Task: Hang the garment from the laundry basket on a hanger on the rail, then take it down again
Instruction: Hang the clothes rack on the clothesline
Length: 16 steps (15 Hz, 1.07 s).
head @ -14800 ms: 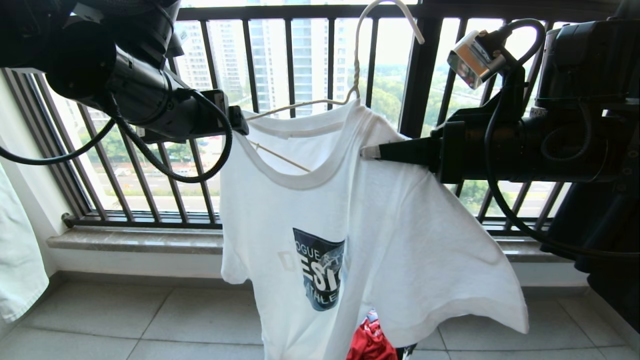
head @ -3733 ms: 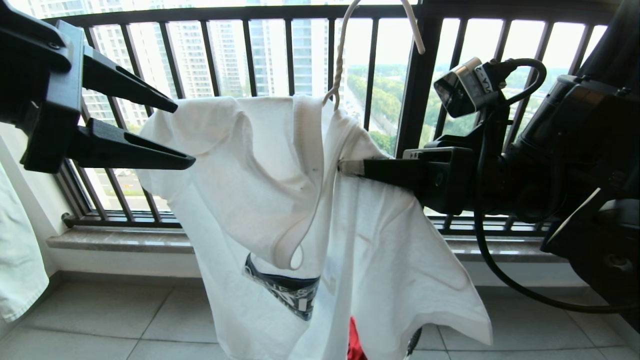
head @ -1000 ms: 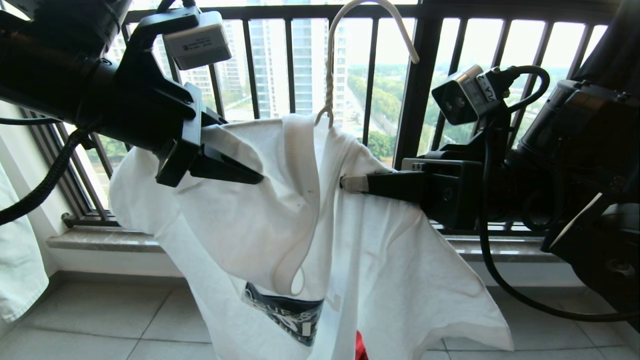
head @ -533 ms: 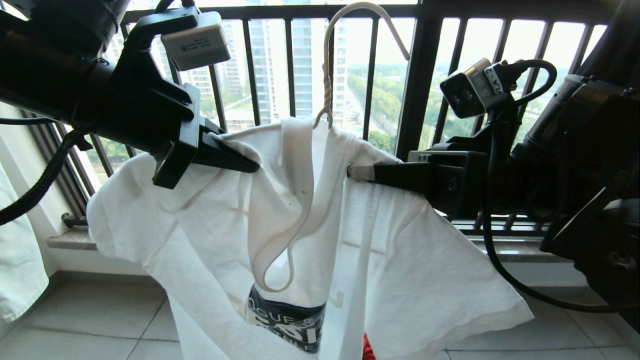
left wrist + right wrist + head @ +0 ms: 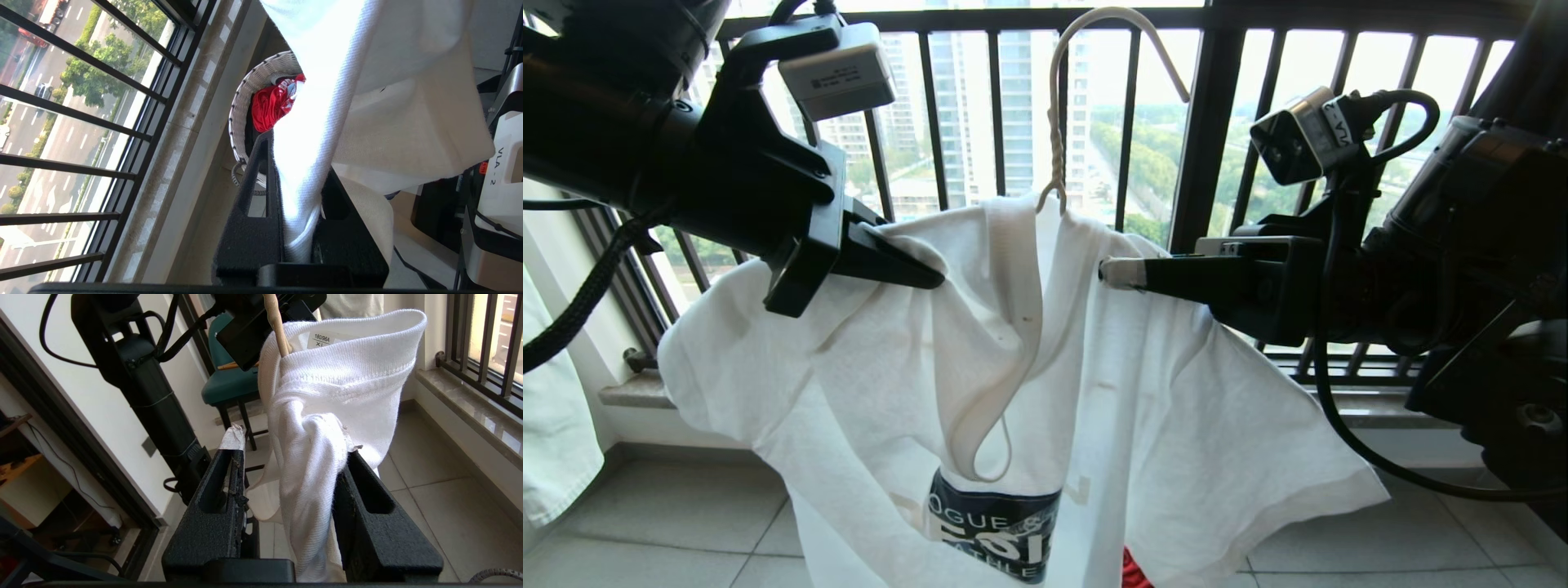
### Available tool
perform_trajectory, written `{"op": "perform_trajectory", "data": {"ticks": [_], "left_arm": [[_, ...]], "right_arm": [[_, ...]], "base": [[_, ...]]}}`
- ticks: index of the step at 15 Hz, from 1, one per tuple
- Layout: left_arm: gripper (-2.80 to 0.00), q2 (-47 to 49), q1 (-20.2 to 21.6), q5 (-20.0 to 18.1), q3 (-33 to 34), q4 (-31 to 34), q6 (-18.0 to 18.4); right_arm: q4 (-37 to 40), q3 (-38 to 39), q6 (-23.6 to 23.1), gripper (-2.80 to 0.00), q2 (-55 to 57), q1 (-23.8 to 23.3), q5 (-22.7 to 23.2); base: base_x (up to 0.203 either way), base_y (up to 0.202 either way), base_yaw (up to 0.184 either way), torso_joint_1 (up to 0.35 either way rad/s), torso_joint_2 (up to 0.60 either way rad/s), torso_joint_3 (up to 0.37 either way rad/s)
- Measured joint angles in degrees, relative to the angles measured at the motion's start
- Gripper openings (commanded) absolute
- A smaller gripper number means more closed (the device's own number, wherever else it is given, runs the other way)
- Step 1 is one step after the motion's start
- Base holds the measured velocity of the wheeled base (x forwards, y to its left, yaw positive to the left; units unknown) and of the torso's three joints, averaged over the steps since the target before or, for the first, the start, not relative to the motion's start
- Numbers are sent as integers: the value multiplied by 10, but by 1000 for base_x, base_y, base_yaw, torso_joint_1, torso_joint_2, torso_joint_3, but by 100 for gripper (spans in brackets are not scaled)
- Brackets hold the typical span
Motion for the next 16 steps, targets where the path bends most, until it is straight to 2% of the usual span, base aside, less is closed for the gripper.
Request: {"op": "perform_trajectory", "data": {"ticks": [2,4,8,11,16], "left_arm": [[-280,1,0,-4,-1,-1,-1],[-280,3,1,-29,1,-14,-8],[-280,0,2,-39,43,-91,-67],[-280,-11,2,-53,118,-174,-107],[-280,-33,3,-74,247,-350,-183]], "right_arm": [[0,0,0,0,0,0,0],[0,-1,0,0,1,0,0],[2,-9,1,0,5,-7,-12],[3,-15,1,0,10,-9,-18],[3,-24,2,0,19,-13,-27]], "base": [[0,0,0,0,0,0],[0,0,0,0,0,0],[0,0,0,0,0,0],[0,0,0,0,0,0],[0,0,0,0,0,0]]}}
